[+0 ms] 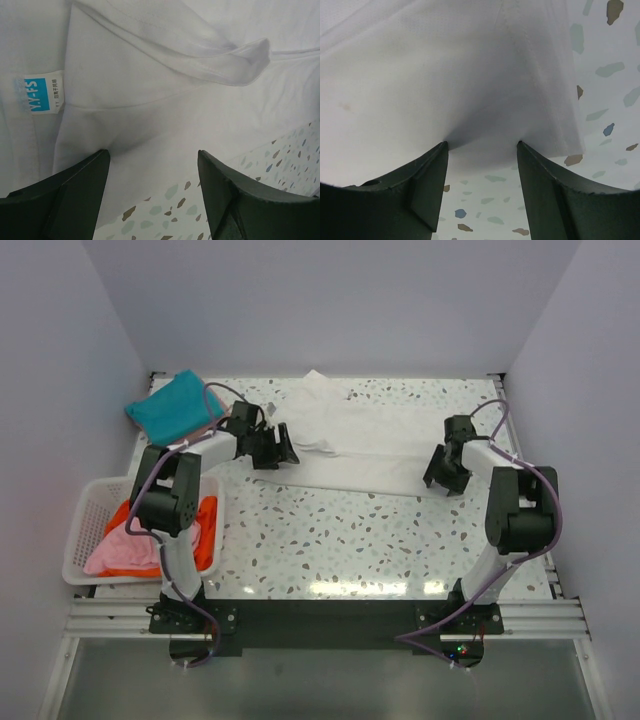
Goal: Fold and stack the t-shirts
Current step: Fold the tshirt
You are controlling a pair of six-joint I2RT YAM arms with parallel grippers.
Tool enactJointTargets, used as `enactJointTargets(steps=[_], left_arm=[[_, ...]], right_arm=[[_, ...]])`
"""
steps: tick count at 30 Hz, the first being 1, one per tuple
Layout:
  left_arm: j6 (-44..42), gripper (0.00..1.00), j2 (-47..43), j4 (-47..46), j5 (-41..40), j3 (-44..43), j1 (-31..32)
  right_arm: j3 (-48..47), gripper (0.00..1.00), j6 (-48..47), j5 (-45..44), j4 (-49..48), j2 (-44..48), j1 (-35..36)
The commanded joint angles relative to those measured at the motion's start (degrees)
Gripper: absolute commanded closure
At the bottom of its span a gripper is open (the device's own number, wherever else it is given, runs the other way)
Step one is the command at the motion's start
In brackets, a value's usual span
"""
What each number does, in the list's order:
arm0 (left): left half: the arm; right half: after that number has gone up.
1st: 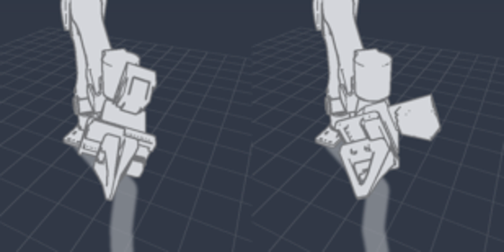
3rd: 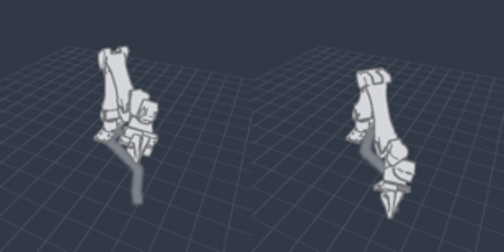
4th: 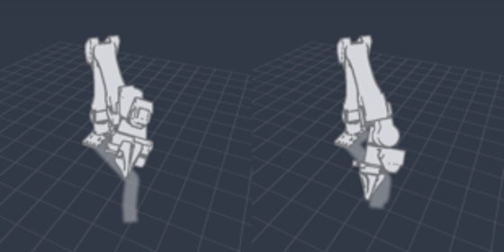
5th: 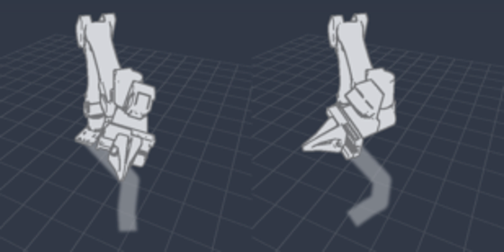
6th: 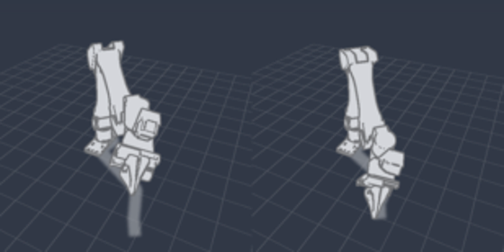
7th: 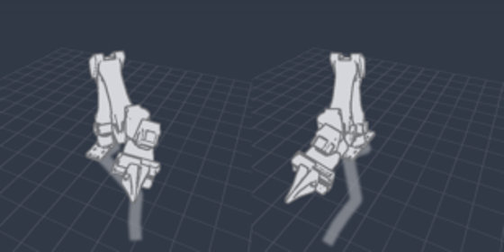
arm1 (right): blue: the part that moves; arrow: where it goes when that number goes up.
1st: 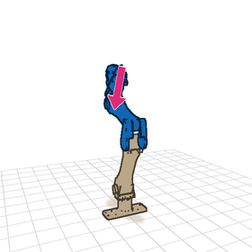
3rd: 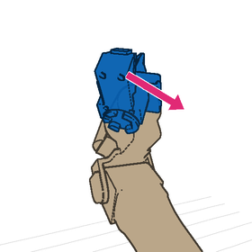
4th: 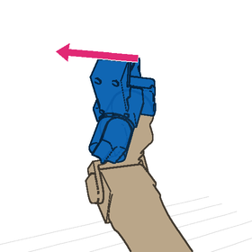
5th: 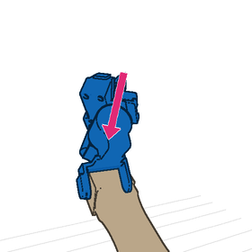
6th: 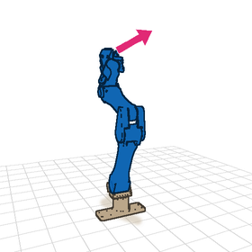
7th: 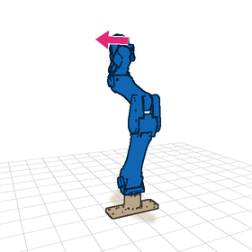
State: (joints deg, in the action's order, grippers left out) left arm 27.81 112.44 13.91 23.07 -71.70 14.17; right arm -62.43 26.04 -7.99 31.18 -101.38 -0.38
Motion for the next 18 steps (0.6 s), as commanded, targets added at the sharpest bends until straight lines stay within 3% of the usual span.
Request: enactJointTargets(steps=[1,11,18], left_arm=[[-4.3,0.23,-0.9,1.2,-3.8,3.1,-0.2],[-6.5,0.22,-4.9,2.6,-5.0,9.2,-0.2],[-7.9,0.22,-8.0,6.1,-5.3,13.0,-0.2]], right_arm=[[1.6,0.39,-1.1,-0.4,-1.9,-1.5,-0.1],[2.7,0.39,0.1,-0.4,10.2,-1.2,-0.1],[6.5,0.39,2.3,6.1,14.3,0.3,-0.1]])
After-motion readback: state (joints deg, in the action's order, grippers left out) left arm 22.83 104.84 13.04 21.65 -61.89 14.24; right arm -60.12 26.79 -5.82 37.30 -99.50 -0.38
